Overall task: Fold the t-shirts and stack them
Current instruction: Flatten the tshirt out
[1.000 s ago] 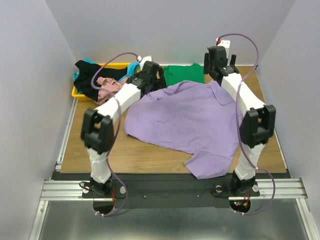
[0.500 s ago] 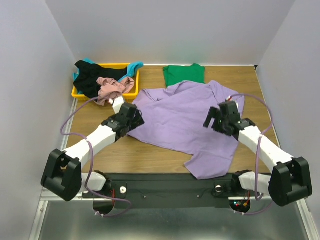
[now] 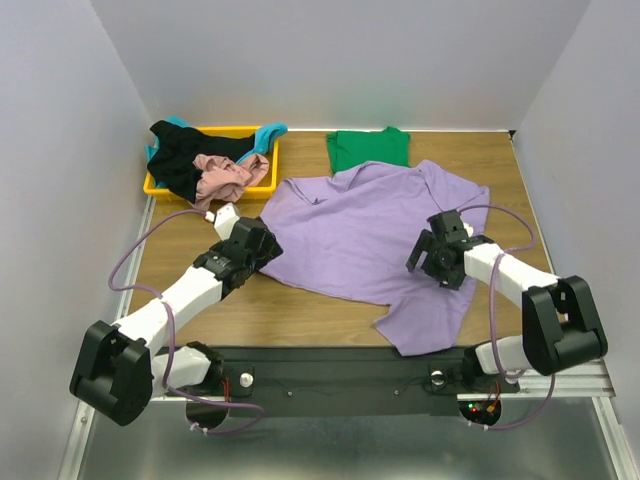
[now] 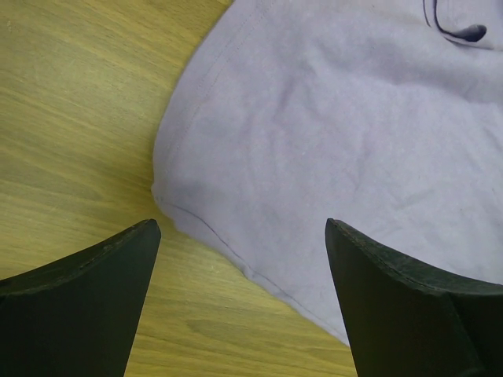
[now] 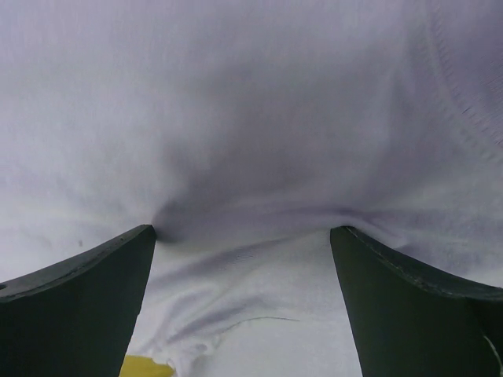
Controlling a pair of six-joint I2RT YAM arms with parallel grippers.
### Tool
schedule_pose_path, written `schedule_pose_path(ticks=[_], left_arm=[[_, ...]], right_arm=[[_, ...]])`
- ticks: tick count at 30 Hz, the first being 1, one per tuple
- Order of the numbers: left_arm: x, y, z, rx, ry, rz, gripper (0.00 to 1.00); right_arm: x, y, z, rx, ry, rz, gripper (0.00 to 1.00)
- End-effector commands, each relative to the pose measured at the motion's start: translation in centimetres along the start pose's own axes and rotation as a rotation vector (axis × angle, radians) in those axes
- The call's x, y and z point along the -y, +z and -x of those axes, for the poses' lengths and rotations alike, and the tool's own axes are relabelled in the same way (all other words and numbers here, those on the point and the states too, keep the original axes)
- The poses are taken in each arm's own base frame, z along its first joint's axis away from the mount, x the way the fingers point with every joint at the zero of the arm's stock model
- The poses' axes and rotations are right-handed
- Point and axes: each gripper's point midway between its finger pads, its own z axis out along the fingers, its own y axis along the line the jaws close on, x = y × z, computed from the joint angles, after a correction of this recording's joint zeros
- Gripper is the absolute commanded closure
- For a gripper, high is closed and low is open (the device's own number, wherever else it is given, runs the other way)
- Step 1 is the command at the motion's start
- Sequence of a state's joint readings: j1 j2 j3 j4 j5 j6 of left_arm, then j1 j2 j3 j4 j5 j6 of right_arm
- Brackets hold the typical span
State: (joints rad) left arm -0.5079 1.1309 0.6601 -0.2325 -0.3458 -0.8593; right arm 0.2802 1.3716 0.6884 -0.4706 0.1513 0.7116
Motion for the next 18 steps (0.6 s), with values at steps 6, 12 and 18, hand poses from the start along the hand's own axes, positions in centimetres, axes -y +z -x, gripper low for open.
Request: schedule_pose_path(ticks=[6,12,18], left_arm=[[-0.9,-0.1,1.2,0.046,-0.036,0.048,0.02],[-2.1,0.4,-1.5,-0.040,-0.013,0.058,0.02],[-2.8,-0.3,-6.7,-0.211,-0.021,-0.045,0.02]], right_arm=[[5.8,4.2,4.4,0.010,0.105,-0.239,0.00],[5.7,4.9,7.4,0.019,0.114,-0.224,0.00],[4.7,2.1,8.3,0.076,0.072,-0.138,0.00]])
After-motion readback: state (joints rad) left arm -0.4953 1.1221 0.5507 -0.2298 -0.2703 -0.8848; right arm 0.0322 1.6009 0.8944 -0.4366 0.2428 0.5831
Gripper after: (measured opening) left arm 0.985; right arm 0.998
